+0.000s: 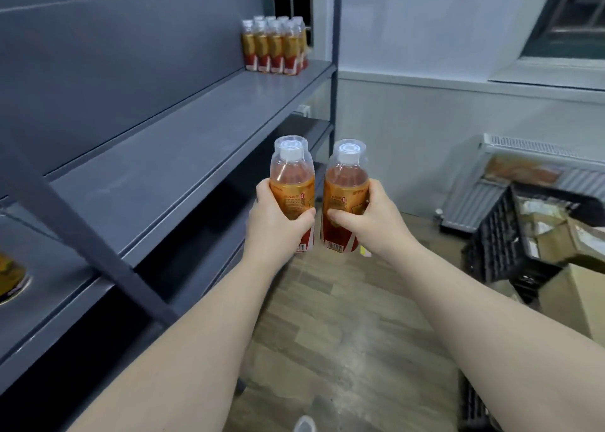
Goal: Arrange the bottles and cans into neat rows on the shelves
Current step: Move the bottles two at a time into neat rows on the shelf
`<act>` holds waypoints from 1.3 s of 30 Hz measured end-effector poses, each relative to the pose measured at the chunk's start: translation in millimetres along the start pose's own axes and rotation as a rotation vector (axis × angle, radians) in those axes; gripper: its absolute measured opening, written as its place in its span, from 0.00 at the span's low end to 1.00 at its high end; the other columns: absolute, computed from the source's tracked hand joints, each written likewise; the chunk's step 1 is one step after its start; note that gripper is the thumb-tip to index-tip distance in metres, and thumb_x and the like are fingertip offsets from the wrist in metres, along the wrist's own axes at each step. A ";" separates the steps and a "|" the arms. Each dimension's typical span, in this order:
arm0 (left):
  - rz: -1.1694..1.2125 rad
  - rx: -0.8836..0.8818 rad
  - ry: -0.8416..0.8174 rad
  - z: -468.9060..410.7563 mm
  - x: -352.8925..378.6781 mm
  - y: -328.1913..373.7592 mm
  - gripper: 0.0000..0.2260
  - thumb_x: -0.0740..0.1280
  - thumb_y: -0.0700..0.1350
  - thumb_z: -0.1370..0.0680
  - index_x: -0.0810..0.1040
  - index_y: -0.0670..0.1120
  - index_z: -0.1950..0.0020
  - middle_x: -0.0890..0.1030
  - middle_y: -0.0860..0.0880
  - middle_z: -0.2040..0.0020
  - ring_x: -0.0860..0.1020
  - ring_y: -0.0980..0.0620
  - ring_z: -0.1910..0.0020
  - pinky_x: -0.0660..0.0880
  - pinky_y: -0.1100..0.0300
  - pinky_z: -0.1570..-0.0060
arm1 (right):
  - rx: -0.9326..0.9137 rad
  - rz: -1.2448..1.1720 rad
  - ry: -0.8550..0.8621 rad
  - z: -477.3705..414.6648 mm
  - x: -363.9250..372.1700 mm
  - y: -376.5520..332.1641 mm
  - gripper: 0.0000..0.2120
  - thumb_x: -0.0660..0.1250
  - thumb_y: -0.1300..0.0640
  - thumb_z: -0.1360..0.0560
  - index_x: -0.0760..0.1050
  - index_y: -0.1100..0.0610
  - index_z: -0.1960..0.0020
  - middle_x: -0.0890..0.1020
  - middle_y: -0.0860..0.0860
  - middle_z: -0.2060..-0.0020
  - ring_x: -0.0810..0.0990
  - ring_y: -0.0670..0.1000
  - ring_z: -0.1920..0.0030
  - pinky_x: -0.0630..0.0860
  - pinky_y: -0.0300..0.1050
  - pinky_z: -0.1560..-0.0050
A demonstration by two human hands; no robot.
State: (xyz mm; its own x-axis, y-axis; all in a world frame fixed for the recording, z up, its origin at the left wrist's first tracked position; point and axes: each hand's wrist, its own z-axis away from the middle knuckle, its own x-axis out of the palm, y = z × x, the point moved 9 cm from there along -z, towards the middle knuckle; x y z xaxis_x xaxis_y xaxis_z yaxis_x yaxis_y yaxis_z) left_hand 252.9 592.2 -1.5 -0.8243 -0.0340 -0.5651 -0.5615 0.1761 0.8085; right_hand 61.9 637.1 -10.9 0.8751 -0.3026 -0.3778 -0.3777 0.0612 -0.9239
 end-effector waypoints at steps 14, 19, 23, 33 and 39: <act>0.114 0.135 -0.197 -135.4 99.2 34.7 0.33 0.76 0.56 0.29 0.62 0.54 0.31 0.75 0.54 0.40 0.77 0.51 0.43 0.79 0.50 0.44 | 0.099 0.041 0.267 -106.0 -62.7 31.1 0.28 0.78 0.50 0.30 0.68 0.49 0.35 0.80 0.42 0.46 0.79 0.45 0.45 0.77 0.44 0.47; 0.124 0.154 -0.223 -174.1 126.0 42.1 0.34 0.76 0.56 0.29 0.61 0.55 0.29 0.75 0.54 0.40 0.76 0.51 0.42 0.79 0.50 0.44 | 0.110 0.043 0.320 -136.4 -74.6 37.5 0.29 0.78 0.49 0.30 0.68 0.49 0.34 0.79 0.41 0.47 0.79 0.43 0.45 0.78 0.44 0.46; 0.111 0.151 -0.249 -199.3 151.7 45.8 0.35 0.75 0.58 0.30 0.61 0.55 0.29 0.76 0.53 0.40 0.76 0.49 0.41 0.79 0.47 0.44 | 0.125 0.036 0.338 -162.9 -86.7 49.3 0.29 0.78 0.49 0.30 0.68 0.49 0.34 0.79 0.40 0.47 0.79 0.43 0.45 0.77 0.43 0.48; 0.080 0.140 -0.223 -272.8 217.3 78.3 0.35 0.76 0.56 0.28 0.60 0.55 0.28 0.75 0.53 0.37 0.76 0.50 0.39 0.79 0.49 0.42 | 0.112 -0.006 0.304 -261.2 -136.3 86.7 0.28 0.77 0.51 0.29 0.67 0.48 0.35 0.78 0.42 0.45 0.78 0.46 0.43 0.74 0.40 0.50; 0.076 0.135 -0.180 -320.1 256.3 111.5 0.35 0.76 0.56 0.29 0.59 0.56 0.29 0.73 0.52 0.35 0.75 0.49 0.38 0.78 0.46 0.40 | 0.078 -0.001 0.267 -330.0 -176.6 93.3 0.28 0.78 0.50 0.29 0.67 0.49 0.35 0.78 0.42 0.47 0.78 0.45 0.45 0.75 0.39 0.52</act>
State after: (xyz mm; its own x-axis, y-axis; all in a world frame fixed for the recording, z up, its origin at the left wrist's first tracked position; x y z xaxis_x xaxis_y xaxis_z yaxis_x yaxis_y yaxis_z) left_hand -44.0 288.3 -3.6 -0.8308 0.1578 -0.5338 -0.4742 0.3016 0.8272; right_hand -227.7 382.3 -10.4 0.7607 -0.5421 -0.3570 -0.3431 0.1310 -0.9301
